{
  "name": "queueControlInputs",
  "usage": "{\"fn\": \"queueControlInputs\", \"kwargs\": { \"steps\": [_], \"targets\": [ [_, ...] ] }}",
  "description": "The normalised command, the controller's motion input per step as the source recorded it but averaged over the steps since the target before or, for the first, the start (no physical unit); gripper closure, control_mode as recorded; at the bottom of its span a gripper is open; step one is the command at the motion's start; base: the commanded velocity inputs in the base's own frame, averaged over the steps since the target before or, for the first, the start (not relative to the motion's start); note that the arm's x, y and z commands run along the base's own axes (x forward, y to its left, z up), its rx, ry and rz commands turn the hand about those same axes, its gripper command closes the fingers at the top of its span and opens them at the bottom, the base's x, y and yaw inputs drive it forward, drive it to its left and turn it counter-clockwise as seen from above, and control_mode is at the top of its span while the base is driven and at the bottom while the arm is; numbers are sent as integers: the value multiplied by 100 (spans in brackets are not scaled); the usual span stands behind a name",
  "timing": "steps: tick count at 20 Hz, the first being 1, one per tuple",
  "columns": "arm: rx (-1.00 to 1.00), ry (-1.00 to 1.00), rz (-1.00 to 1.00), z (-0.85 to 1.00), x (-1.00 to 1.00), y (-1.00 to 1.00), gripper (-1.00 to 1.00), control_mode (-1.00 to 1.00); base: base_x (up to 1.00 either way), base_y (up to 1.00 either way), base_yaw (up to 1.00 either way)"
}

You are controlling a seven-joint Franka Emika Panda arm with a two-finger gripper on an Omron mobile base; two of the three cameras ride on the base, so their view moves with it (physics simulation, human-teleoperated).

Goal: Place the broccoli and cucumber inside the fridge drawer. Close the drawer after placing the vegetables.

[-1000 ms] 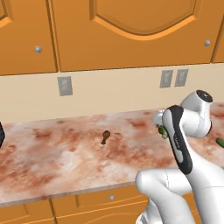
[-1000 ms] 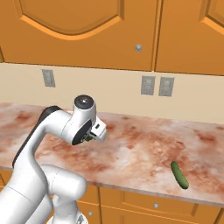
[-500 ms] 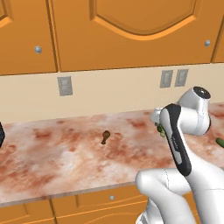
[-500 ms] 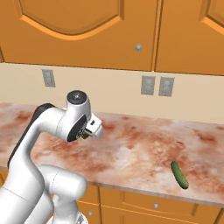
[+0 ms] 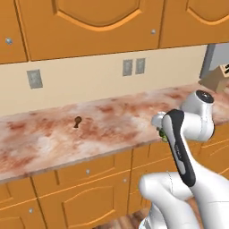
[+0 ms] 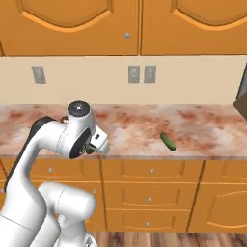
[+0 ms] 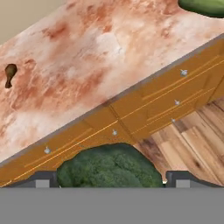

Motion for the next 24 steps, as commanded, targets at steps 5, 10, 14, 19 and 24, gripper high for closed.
{"fn": "queueControlInputs", "kwargs": {
  "steps": [5, 10, 14, 19, 24],
  "targets": [
    [0, 0, 0, 0, 0, 0, 100, 100, -41, -31, -65],
    [0, 0, 0, 0, 0, 0, 100, 100, -18, -50, -67],
    [0, 0, 0, 0, 0, 0, 100, 100, -10, -24, -67],
    [0, 0, 0, 0, 0, 0, 100, 100, 0, -13, -56],
    [0, 0, 0, 0, 0, 0, 100, 100, 0, -16, -59]
  ]
}}
